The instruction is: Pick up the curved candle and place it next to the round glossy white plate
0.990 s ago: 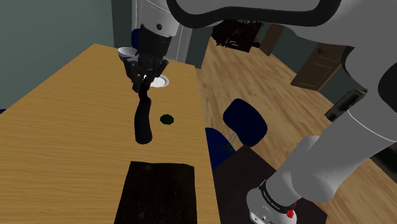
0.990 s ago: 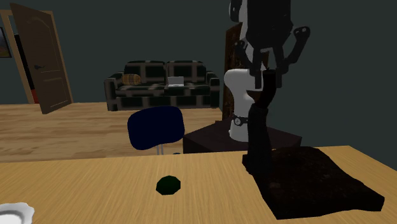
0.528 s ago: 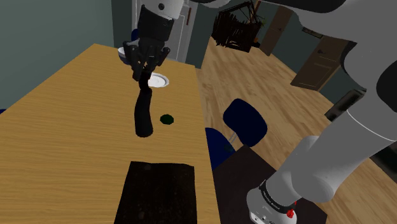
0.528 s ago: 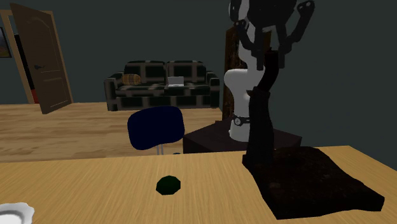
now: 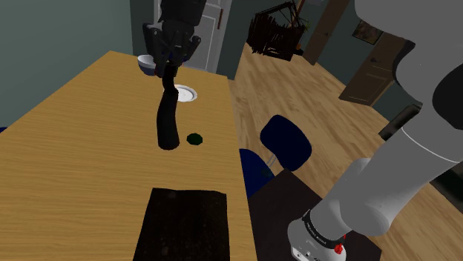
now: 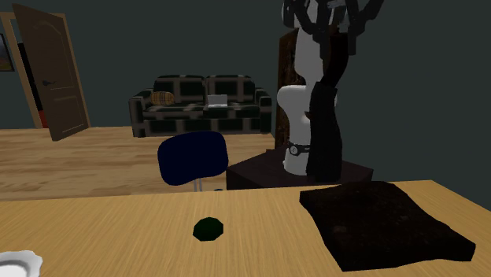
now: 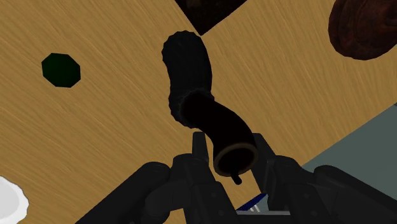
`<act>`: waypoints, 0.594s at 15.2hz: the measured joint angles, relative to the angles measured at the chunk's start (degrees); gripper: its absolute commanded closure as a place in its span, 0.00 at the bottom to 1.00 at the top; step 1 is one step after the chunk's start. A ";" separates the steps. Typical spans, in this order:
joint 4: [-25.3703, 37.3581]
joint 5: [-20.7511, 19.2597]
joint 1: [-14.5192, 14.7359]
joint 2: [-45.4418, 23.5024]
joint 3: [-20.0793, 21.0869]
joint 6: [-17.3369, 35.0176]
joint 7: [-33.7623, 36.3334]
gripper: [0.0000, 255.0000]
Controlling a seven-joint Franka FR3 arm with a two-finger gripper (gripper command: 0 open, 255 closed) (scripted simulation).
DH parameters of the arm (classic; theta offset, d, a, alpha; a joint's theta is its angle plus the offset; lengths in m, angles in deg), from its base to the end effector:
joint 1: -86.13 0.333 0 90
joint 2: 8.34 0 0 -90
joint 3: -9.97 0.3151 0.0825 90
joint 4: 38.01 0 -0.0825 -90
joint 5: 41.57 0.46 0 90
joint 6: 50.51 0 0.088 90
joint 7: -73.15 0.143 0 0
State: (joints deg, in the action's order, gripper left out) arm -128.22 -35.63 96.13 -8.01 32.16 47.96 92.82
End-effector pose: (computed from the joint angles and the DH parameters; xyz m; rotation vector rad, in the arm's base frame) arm 0.5418 0.3575 0.6042 -2.9656 -0.3141 -0.1346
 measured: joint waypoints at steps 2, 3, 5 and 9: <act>2.16 -0.23 0.04 -0.49 0.04 -1.69 0.24 1.00; 3.03 -0.32 0.06 -0.71 0.06 -2.35 0.35 1.00; 5.12 -0.53 0.20 -1.11 0.19 -4.03 0.77 1.00; 10.28 -1.29 0.50 -2.85 0.44 -7.54 1.55 1.00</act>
State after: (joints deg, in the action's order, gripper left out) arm -117.94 -36.92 96.64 -10.86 32.60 40.42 94.37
